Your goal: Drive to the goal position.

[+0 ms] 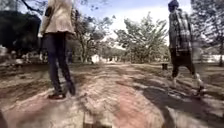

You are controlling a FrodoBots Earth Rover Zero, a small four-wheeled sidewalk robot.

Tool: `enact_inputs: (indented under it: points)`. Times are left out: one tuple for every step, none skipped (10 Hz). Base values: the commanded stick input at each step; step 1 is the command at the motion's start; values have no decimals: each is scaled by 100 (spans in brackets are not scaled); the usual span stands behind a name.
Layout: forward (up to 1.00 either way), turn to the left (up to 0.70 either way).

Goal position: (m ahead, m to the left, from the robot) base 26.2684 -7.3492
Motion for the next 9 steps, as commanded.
enact_inputs:
  points:
    - [85, 0]
    - [85, 0]
    - [85, 0]
    - [85, 0]
    - [85, 0]
    - [85, 0]
    - [85, 0]
    - [85, 0]
    - [85, 0]
